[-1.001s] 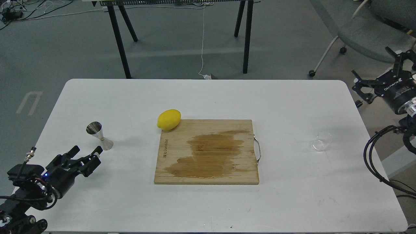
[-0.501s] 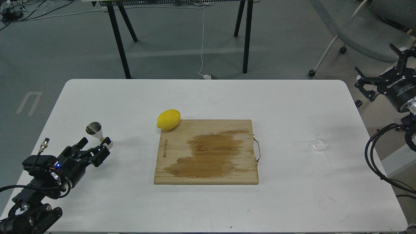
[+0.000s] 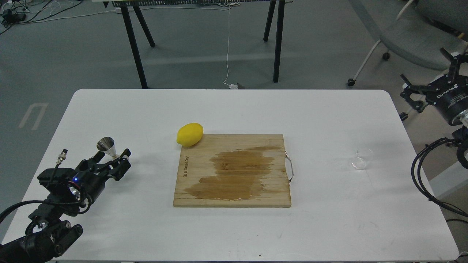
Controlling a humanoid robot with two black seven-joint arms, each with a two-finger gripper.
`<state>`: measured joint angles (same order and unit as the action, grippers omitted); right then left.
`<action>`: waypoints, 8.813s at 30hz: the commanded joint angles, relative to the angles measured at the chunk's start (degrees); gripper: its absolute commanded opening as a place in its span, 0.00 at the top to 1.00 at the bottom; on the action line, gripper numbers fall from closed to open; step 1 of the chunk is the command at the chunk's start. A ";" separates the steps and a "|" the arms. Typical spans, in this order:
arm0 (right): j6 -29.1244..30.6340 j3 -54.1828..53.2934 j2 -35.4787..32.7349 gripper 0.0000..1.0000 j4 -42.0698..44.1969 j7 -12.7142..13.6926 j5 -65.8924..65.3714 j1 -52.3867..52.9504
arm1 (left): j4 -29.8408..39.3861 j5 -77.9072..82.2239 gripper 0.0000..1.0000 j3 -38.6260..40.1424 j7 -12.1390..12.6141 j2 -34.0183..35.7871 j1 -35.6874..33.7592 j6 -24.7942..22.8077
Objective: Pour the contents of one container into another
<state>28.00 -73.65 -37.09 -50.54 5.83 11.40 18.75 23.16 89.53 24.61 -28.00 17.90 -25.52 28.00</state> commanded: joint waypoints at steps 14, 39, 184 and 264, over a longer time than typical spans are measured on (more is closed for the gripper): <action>0.00 -0.09 -0.09 0.01 0.10 -0.03 0.02 -0.11 | -10.06 -0.23 0.28 0.00 0.00 -6.57 -3.14 0.00; 0.00 -0.36 0.09 0.01 0.18 -0.03 0.02 -0.47 | -10.78 -1.64 1.00 0.26 0.00 -7.63 -8.84 0.00; -12.56 9.59 11.16 0.06 -2.60 1.38 11.24 14.92 | 9.54 -80.39 0.01 1.76 0.00 18.49 -18.52 -56.00; -56.00 3.69 10.02 0.06 -5.80 10.69 24.81 -5.04 | 7.96 -80.04 0.01 1.14 0.00 13.30 -12.72 -56.00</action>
<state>-28.00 -70.04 -27.25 -56.86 16.59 36.48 12.84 31.11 9.50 25.75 -28.00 31.21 -38.15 -28.00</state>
